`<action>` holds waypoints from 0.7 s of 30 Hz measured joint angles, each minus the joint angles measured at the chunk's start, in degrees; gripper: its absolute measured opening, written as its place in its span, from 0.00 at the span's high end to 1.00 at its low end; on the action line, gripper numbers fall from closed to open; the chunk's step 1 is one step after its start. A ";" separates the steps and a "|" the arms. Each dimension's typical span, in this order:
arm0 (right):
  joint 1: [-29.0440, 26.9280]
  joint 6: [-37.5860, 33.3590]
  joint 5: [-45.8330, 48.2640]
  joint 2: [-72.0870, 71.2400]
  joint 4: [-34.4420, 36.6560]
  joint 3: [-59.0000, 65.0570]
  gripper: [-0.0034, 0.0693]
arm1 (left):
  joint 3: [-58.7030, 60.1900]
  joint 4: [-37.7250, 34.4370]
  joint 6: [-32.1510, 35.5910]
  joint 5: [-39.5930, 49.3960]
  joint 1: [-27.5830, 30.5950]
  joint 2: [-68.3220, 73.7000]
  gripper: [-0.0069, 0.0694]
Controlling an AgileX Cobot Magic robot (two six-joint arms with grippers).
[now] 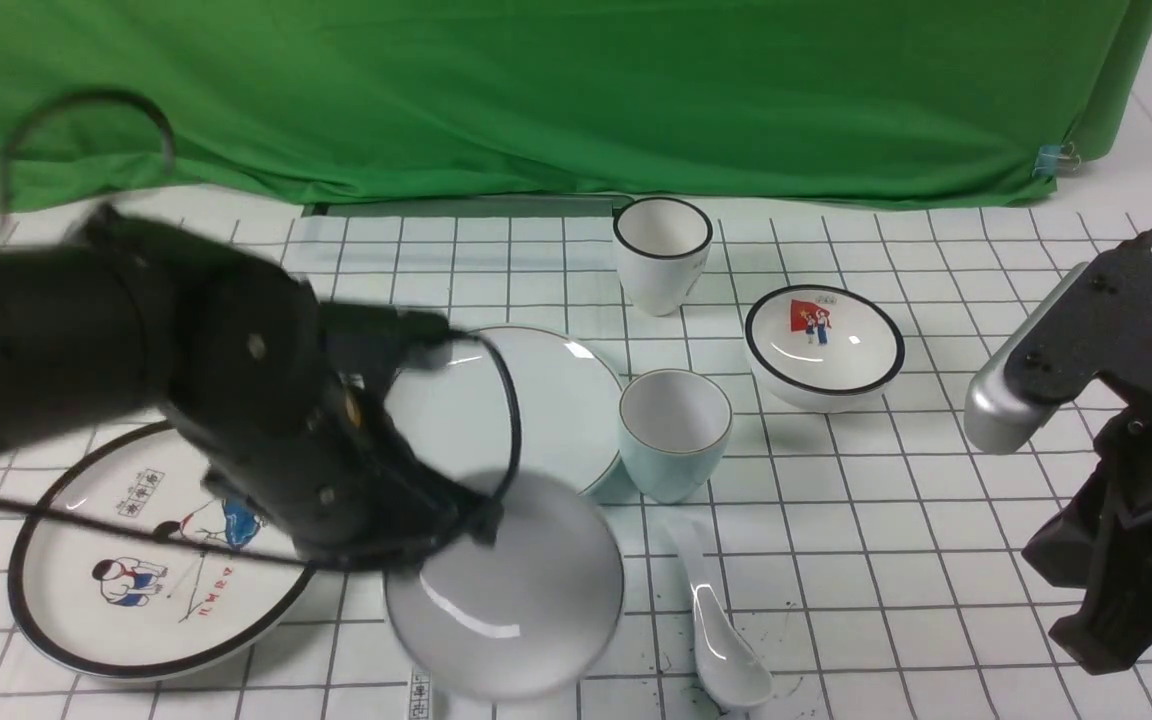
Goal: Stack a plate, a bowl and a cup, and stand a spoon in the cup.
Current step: Use the left arm to grab a blue rice bowl, then use the left arm to put the blue rice bowl into the blue large plate in the middle
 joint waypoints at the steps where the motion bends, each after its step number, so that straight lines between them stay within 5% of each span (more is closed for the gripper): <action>1: 0.00 0.00 -0.05 0.00 0.00 0.00 0.92 | -2.09 -0.47 1.37 0.94 1.24 -0.19 0.92; 9: 0.00 0.00 -0.99 0.00 0.00 0.00 0.92 | -19.65 -11.79 14.94 5.60 13.41 7.79 0.92; 21: 0.00 1.44 -2.83 0.00 -0.18 -4.46 0.92 | -29.89 -13.29 17.43 7.29 14.72 26.19 0.92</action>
